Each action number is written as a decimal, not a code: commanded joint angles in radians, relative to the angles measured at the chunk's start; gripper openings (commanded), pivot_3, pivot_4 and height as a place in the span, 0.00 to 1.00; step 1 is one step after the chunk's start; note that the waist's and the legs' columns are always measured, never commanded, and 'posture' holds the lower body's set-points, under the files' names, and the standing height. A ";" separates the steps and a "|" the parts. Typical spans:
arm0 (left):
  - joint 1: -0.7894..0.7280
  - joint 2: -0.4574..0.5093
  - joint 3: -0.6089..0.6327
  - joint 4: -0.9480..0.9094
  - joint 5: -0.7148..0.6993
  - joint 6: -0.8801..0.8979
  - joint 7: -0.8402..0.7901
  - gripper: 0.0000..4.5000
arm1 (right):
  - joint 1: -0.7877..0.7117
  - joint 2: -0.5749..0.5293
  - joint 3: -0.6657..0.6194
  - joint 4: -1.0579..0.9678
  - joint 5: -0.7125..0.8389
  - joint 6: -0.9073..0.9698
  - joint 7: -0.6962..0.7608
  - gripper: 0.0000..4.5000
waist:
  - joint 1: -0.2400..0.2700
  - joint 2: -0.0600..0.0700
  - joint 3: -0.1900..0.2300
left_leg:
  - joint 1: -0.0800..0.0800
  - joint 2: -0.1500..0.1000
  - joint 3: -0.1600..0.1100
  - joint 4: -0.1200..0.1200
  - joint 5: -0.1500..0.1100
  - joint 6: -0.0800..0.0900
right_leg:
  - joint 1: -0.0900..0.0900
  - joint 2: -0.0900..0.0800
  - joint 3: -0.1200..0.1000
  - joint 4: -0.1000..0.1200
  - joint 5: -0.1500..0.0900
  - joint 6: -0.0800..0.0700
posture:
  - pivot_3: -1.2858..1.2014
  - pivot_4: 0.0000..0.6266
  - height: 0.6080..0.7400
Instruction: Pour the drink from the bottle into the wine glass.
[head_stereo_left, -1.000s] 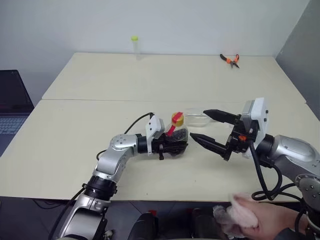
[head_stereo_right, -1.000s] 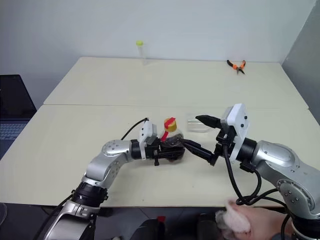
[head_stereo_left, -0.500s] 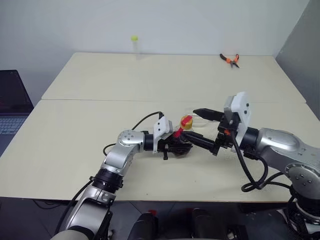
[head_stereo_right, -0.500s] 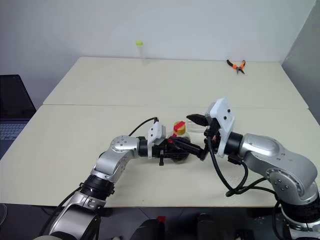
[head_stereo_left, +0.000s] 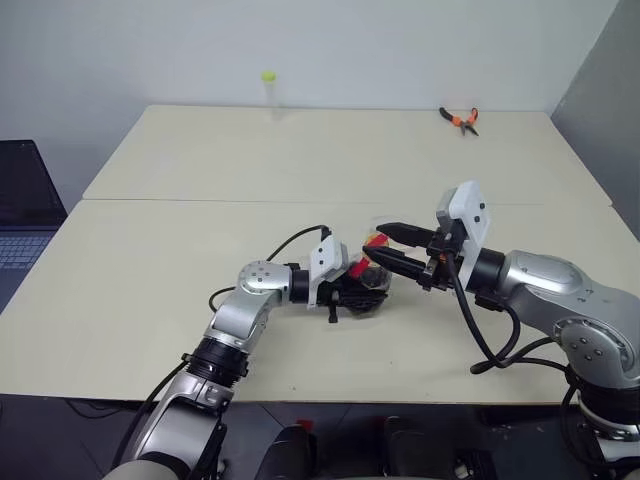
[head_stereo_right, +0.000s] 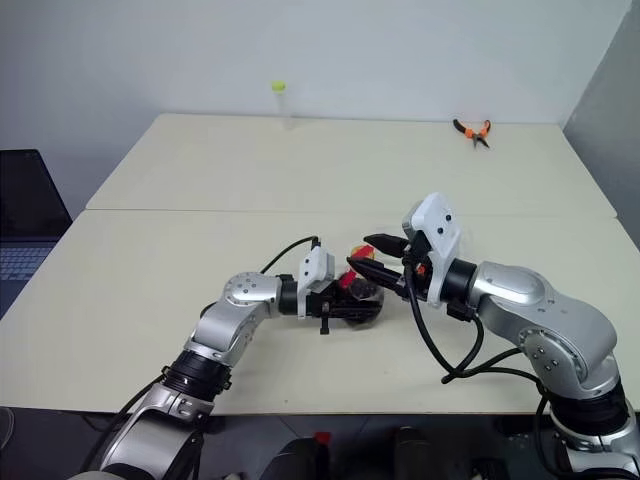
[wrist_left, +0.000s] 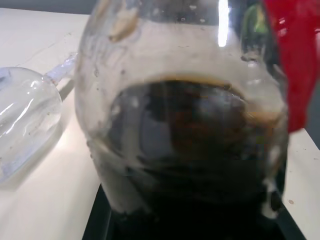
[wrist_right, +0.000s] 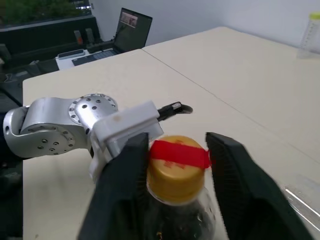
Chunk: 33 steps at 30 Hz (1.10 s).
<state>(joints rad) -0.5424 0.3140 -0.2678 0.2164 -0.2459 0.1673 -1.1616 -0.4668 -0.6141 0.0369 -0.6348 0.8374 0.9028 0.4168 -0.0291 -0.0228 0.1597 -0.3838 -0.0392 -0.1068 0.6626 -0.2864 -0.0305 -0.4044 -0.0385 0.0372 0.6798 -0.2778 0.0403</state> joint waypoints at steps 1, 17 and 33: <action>0.001 -0.007 0.001 -0.024 -0.003 -0.025 -0.002 0.28 | -0.029 0.003 -0.012 -0.030 0.005 -0.001 0.007 0.27 | 0.000 0.000 0.000 | 0.000 0.000 0.000 0.000 0.000 0.000 | 0.000 0.000 0.000 0.000 0.000 0.000 | 0.52 0.24 1.00; 0.046 0.035 -0.030 -0.187 -0.069 0.040 -0.096 0.25 | -0.155 -0.229 0.183 0.317 -0.252 -0.282 0.609 0.27 | -0.003 0.001 0.001 | 0.000 0.000 0.001 0.000 0.000 0.000 | 0.000 0.000 -0.001 0.000 0.000 0.000 | 0.52 0.24 1.00; 0.051 0.046 -0.035 -0.188 -0.049 0.034 -0.071 0.22 | -0.156 -0.304 0.008 0.264 -0.047 -0.074 0.740 0.73 | 0.012 0.003 0.002 | -0.002 0.000 -0.002 0.001 0.000 0.000 | 0.000 -0.005 0.000 -0.001 0.000 0.000 | 0.52 0.24 1.00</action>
<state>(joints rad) -0.4687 0.3735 -0.3229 0.0463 -0.2784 0.2362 -1.2426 -0.6332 -0.9236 0.1333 -0.2936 0.7328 0.7907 1.2224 -0.0171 -0.0201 0.1622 -0.3855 -0.0391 -0.1084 0.6632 -0.2864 -0.0306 -0.4048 -0.0435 0.0369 0.6788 -0.2778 0.0402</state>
